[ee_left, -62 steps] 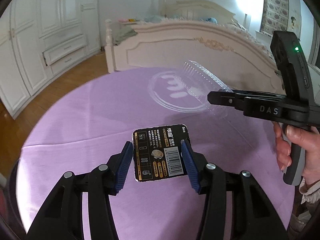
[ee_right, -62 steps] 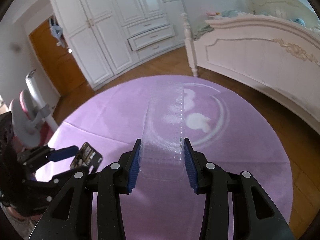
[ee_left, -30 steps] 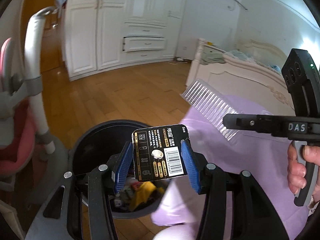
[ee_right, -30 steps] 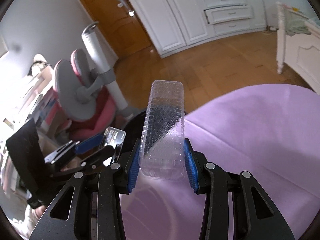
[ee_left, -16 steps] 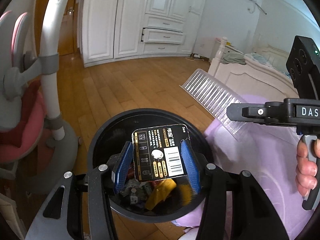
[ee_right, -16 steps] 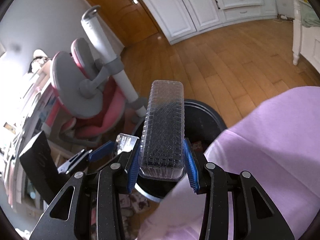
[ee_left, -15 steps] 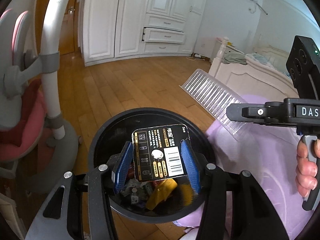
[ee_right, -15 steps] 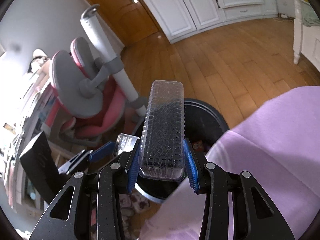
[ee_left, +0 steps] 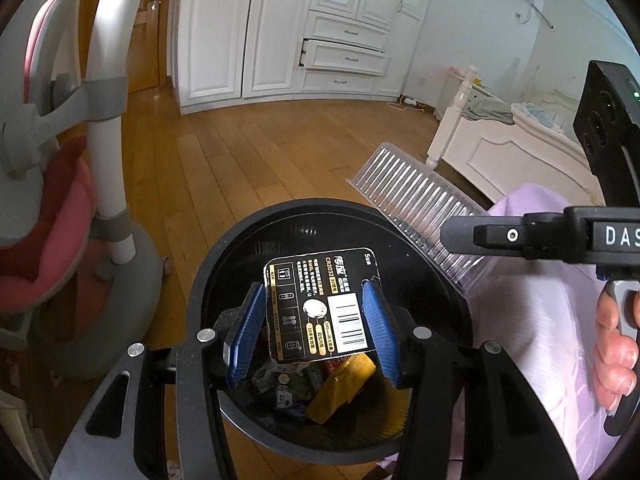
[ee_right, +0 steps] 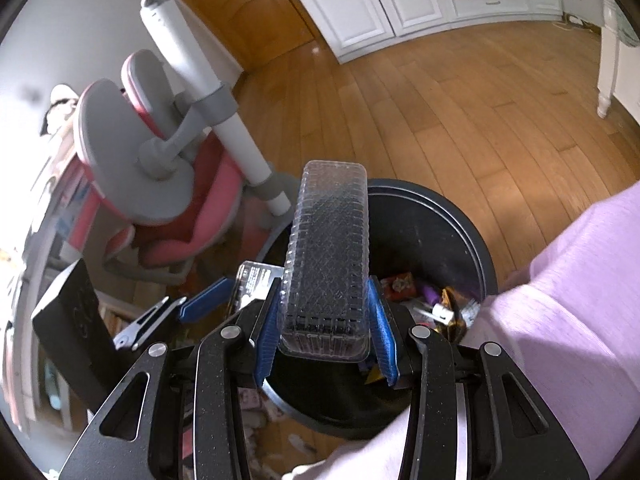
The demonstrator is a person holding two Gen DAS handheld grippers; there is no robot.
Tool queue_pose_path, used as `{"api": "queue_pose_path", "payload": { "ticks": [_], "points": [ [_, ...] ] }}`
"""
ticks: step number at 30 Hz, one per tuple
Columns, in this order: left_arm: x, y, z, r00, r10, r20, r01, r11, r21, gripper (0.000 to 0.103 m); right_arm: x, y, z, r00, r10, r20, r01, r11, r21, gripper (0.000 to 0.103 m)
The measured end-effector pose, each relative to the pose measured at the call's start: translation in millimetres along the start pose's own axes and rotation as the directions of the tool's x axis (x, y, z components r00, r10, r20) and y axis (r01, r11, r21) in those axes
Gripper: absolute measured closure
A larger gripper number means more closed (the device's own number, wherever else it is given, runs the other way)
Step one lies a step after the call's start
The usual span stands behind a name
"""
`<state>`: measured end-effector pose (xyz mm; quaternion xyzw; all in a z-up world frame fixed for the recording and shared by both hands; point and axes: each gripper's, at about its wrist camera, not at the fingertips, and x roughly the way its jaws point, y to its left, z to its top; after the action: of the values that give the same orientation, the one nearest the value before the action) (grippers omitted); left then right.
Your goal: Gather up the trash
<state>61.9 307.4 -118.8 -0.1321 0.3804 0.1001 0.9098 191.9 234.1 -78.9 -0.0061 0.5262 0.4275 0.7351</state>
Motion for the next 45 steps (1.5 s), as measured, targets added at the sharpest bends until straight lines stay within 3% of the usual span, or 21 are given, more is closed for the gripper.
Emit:
{"api": "queue_pose_path", "payload": {
  "ticks": [6,10,15,19,27,30,34,41,43,45],
  "points": [
    [5,-1,2,1.000,0.010,-0.015,-0.009,1.000,0.010,0.051,1,2,1,1.000,-0.002,0.000,0.002,1.000,-0.001,0.056],
    [1,-4,2,1.000,0.017,-0.004,-0.017,1.000,0.024,0.033,-3,2,1,1.000,-0.005,0.017,0.005,1.000,-0.004,0.044],
    [-6,-11,1,1.000,0.021,0.011,-0.021,0.999,0.040,0.033,-16,-2,-3,0.999,0.011,0.042,-0.011,1.000,0.005,0.044],
    [-20,-18,2,0.998,0.039,0.054,-0.041,0.998,0.050,0.011,-33,-9,-11,0.997,0.025,0.067,-0.026,1.000,0.015,0.044],
    [-45,-41,5,0.991,0.058,0.121,-0.063,0.997,0.037,0.005,-83,-37,-41,0.990,0.027,0.141,-0.036,0.998,0.060,0.044],
    [-52,-54,4,0.984,0.088,0.156,-0.094,0.995,0.032,0.005,-108,-51,-57,0.983,-0.006,0.186,-0.008,0.997,0.074,0.031],
    [-63,-81,7,0.981,0.074,0.182,-0.085,0.995,0.050,0.005,-140,-71,-79,0.972,-0.042,0.230,0.021,0.995,0.093,0.031],
    [-88,-141,8,0.977,-0.032,0.211,0.006,0.993,0.120,0.005,-203,-102,-126,0.928,-0.174,0.328,0.143,0.983,0.118,0.025],
    [-95,-160,7,0.974,-0.068,0.216,0.036,0.988,0.149,0.005,-220,-109,-140,0.908,-0.222,0.357,0.187,0.974,0.130,0.025],
    [-100,-177,6,0.971,-0.100,0.217,0.063,0.983,0.171,0.005,-241,-118,-156,0.872,-0.289,0.394,0.247,0.956,0.156,0.025]
  ]
}}
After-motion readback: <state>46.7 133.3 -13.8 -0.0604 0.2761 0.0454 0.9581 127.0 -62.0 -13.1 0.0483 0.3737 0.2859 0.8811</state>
